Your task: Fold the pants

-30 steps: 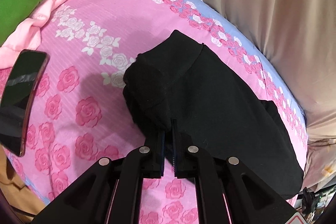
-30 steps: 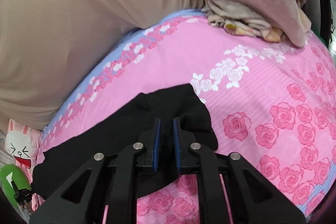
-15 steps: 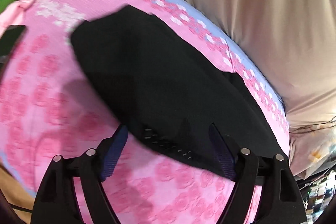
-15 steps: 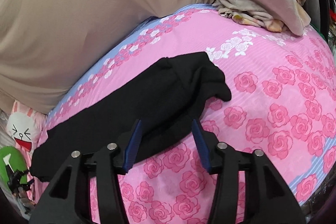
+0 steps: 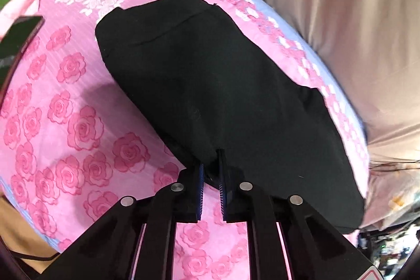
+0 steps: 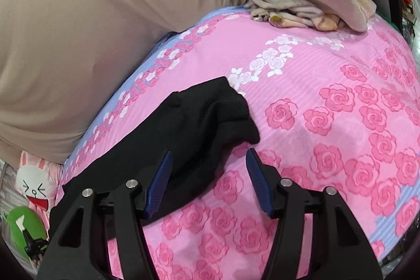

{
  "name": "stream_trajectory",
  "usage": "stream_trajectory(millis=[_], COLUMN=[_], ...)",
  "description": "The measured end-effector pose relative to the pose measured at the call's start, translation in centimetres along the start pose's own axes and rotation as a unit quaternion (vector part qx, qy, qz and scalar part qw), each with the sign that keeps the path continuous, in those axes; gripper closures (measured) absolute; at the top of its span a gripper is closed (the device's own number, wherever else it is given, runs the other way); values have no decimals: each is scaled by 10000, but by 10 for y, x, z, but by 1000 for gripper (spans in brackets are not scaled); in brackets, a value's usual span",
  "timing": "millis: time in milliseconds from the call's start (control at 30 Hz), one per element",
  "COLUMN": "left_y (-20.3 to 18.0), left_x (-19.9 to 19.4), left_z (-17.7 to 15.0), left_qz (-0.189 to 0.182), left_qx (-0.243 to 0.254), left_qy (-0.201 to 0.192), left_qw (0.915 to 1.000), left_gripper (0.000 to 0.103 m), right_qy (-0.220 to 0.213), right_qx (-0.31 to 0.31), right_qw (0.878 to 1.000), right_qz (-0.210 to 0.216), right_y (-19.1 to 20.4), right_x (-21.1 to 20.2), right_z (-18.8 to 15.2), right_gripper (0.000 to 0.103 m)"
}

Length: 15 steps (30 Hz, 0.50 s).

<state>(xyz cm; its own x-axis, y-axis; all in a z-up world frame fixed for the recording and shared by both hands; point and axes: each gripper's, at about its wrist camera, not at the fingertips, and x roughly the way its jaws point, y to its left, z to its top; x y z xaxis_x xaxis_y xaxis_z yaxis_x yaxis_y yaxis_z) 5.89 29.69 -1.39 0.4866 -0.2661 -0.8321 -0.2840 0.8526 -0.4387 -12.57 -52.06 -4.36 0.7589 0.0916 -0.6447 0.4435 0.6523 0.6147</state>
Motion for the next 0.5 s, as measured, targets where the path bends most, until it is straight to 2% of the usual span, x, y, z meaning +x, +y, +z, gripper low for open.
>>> stream_trajectory(millis=[67,133,167,200,233,300,333,367,400,500], left_y=[-3,-4,-4,-4,-4,-5,-6,-6,-5,-2], left_x=[3,3,2,2,0,-2,-4,-4,-4,6], left_z=[-1,1,2,3,3,4,4,4,3,2], left_qz=[140,199,206,223,243,259,284,321,348,482], left_qx=[42,77,80,103,116,140,168,197,224,245], left_qy=[-38,-51,-37,-29,-23,-7,-16,-15,-1,99], left_qw=[9999,9998,9997,9997,9996,9996,9995,9993,9991,9985], left_gripper=[93,93,93,94,94,93,93,93,92,86], right_qy=[256,361,383,389,366,-25,-280,-562,-624,24], right_qx=[492,706,684,547,406,68,-196,-491,-635,-494], right_qw=[9980,9951,9947,9955,9967,9974,9972,9962,9959,9970], right_qz=[298,585,671,668,605,711,667,443,159,-588], right_y=[-15,-21,-20,-15,-8,11,20,27,25,-13], right_x=[15,27,33,38,39,17,1,-15,-20,4], right_z=[6,11,15,20,26,34,36,36,35,25], right_gripper=[36,36,44,75,93,95,96,101,101,100])
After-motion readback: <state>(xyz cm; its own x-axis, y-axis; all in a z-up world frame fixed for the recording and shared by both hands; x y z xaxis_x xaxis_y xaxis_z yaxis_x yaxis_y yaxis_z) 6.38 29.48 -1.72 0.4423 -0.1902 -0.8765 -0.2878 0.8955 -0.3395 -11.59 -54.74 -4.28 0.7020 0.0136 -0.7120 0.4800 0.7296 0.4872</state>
